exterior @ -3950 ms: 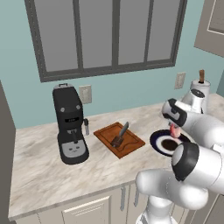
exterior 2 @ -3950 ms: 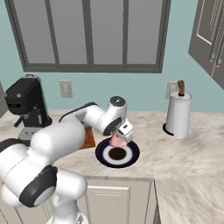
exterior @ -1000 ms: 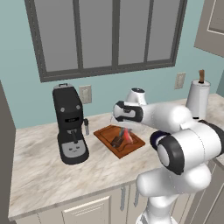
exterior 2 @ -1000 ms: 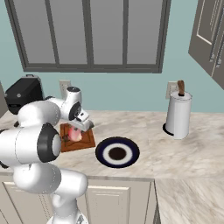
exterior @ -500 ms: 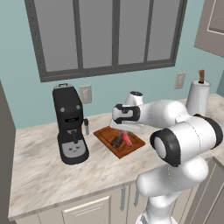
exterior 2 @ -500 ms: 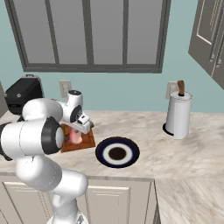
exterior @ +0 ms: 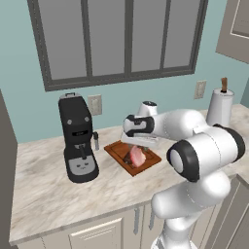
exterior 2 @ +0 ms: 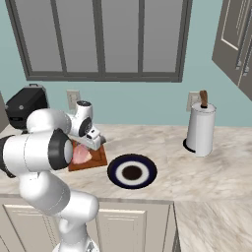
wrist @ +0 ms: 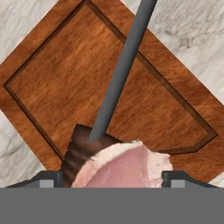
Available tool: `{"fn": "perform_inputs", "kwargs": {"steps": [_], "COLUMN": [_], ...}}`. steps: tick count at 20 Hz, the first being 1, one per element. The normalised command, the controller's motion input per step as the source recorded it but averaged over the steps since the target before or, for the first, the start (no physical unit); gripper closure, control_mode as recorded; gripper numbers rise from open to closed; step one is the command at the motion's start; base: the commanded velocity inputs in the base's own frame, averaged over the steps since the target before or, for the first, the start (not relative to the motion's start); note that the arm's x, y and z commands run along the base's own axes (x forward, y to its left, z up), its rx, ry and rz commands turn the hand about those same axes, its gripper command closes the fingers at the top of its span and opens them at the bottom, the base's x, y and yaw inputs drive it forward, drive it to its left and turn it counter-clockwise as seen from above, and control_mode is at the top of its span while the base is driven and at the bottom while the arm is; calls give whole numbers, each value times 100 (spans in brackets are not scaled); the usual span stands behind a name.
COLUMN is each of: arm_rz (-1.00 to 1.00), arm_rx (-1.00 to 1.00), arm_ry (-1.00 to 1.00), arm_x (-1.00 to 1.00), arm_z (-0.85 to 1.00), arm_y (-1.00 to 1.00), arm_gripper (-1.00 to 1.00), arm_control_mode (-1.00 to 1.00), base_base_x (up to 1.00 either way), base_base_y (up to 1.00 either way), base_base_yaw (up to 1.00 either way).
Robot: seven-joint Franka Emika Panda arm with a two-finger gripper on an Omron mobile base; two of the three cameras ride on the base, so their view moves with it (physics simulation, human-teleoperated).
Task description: Pick up the knife from the drawer and place it on the cutting board. Then place the meat from the plate to the cutting board.
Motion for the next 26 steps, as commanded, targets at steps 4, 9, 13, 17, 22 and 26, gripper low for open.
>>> {"fn": "perform_inputs", "kwargs": {"steps": [4,9,13,17,22,26], "arm_rz": [0,0,0,0,0,0], "arm_rx": [0,0,0,0,0,0], "arm_ry": [0,-6,-5,-6,-5,-3], "arm_x": [-11,-26,-38,-51,-57,-56], "arm_z": [34,53,30,24,26,33], "arm_y": [0,-1,0,0,0,0], "arm_gripper": [-100,-100,-100,-100,-100,-100], "arm_control_mode": [-100,-100,-100,-100,-100,-100], "base_base_x": [0,0,0,0,0,0], "base_base_y": [0,0,0,0,0,0], "base_base_yaw": [0,0,0,0,0,0]}}
